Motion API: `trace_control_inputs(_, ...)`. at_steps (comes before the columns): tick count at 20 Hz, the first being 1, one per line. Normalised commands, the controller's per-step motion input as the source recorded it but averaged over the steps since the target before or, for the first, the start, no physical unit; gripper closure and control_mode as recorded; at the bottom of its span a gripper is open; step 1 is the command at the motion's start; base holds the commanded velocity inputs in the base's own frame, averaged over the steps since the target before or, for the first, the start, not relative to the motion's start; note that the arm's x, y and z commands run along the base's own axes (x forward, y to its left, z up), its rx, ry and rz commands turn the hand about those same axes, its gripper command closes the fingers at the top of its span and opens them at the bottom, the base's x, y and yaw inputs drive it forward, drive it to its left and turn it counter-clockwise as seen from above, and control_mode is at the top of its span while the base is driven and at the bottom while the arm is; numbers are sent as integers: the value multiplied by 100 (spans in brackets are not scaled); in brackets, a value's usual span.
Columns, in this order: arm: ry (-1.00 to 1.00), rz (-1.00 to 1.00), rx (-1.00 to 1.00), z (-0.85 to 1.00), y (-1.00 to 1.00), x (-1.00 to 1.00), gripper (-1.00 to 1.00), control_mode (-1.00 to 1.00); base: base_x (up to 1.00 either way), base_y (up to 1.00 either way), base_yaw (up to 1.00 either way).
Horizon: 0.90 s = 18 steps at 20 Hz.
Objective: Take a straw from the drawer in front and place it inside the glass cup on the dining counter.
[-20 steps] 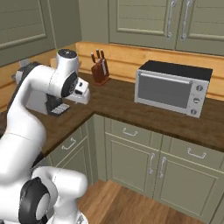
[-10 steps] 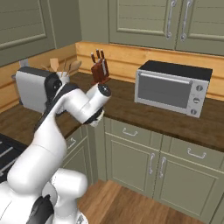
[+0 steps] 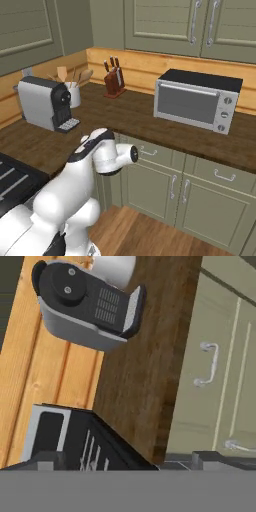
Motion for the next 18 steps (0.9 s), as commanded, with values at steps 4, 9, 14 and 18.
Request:
trace_control_inputs(4,0,0,27,-85,6,24,-100,-100,0,0,0)
trace_control_inputs(9,0,0,19,-68,16,36,-100,-100,0,0,0)
trace_control_inputs(14,0,0,13,-58,27,34,-100,-100,0,0,0)
trace_control_inputs(18,0,0,6,-66,46,39,-100,-100,0,0,0)
